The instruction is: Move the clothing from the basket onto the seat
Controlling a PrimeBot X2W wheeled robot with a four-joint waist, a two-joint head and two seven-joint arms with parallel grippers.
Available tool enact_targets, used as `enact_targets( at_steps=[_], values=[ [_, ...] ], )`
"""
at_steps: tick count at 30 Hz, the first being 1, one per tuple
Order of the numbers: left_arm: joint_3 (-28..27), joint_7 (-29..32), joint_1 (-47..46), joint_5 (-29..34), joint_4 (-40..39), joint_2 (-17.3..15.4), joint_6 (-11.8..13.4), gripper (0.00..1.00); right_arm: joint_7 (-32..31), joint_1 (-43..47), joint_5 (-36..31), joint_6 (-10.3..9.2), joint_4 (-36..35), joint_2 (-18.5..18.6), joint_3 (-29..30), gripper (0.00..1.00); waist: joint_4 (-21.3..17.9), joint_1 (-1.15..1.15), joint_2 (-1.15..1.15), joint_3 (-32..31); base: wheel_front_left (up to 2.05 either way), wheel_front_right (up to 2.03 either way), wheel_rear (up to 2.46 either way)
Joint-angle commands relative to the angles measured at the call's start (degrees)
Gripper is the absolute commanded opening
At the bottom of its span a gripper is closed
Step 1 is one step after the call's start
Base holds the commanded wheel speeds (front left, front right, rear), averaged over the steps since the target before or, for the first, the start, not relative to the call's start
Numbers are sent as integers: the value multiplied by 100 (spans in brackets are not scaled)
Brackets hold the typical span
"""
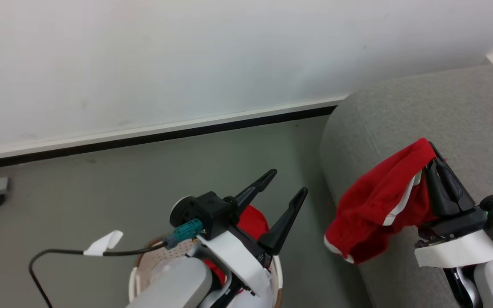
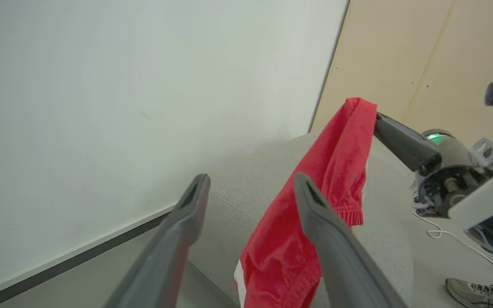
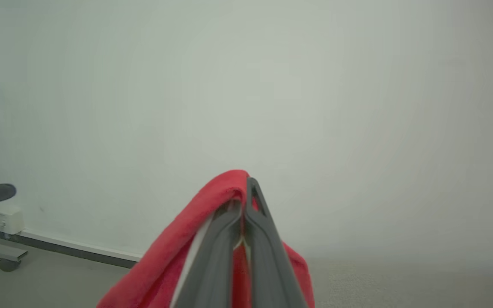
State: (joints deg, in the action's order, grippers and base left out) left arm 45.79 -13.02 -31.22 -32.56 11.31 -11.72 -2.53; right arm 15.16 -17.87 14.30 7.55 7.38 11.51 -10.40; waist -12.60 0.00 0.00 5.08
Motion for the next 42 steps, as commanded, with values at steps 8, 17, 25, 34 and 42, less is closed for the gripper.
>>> enact_targets(
  at_steps=[8,17,25,34,42],
  values=[
    [128,-99,-63,251,161,-3,38,100,-3,53,26,-12,-256,195,180,0,-1023,0,0,249,0,0,0],
    [159,-164,-75,416,386,38,70,100,-3,294,90,-12,-319,6,330,0,-1577,0,0,267,0,0,0],
    [150,-199,-95,474,507,59,55,100,-3,286,87,-12,-347,-10,329,0,-1668,0,0,283,0,0,0],
    [156,-150,-261,496,430,1,13,100,-2,-341,259,-12,-208,114,275,0,-1348,0,0,740,0,0,0],
    [141,9,-526,587,202,-220,18,100,-4,-1682,594,-12,474,877,178,0,-796,0,0,1586,0,0,0]
  ],
)
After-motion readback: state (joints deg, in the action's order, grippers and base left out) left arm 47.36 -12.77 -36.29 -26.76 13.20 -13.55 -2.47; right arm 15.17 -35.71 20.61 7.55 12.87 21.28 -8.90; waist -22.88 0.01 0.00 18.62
